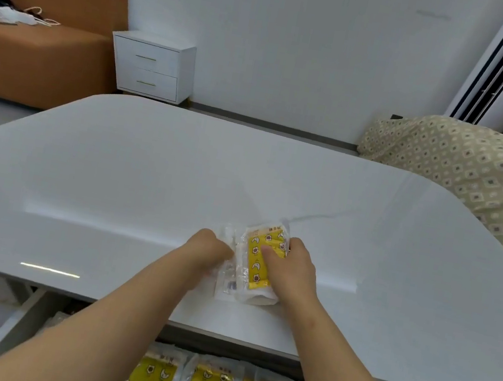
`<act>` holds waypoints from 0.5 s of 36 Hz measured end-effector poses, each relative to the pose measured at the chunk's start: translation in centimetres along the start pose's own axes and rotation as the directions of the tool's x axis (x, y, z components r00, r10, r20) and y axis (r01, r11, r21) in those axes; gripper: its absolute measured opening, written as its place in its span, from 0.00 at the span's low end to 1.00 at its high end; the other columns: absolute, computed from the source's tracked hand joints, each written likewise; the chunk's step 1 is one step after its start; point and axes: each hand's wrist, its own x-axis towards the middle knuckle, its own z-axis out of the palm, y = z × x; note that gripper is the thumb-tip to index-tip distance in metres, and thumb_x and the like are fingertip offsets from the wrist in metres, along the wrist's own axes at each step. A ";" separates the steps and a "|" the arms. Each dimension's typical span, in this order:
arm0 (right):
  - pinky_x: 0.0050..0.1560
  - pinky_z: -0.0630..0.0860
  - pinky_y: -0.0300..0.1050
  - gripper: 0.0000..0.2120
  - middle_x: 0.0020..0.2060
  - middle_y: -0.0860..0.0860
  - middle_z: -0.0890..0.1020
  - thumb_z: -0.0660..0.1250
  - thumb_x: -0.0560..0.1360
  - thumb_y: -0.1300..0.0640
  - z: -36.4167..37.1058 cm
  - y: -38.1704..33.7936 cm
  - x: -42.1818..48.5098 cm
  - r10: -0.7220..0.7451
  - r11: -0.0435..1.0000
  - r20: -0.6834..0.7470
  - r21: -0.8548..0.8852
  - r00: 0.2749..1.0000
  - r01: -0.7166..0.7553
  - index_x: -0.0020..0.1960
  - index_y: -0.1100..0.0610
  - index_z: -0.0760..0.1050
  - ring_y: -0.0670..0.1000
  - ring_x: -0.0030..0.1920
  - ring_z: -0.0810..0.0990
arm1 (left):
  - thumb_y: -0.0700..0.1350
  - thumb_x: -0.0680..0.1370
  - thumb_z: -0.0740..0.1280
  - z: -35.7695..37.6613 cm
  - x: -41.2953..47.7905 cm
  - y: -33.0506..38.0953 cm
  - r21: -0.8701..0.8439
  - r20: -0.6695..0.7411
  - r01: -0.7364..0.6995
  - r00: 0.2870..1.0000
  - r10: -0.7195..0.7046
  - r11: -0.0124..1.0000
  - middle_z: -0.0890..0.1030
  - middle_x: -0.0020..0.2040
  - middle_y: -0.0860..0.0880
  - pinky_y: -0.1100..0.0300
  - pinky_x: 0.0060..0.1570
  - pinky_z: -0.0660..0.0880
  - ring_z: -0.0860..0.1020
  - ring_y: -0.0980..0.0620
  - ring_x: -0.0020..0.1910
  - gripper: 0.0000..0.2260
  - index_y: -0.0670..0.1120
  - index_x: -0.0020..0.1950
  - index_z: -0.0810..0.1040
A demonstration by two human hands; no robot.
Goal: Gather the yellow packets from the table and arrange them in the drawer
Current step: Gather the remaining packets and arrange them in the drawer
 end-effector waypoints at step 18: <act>0.46 0.80 0.51 0.06 0.47 0.57 0.80 0.65 0.77 0.61 -1.0 2.7 -0.6 0.139 0.814 0.026 0.567 0.990 -0.129 0.43 0.54 0.70 0.57 0.46 0.82 | 0.36 0.77 0.56 4.7 -2.0 0.5 0.048 -0.173 -0.108 0.978 0.115 0.993 0.73 0.47 0.45 0.59 0.36 0.68 0.72 0.50 0.41 0.06 0.44 0.53 0.67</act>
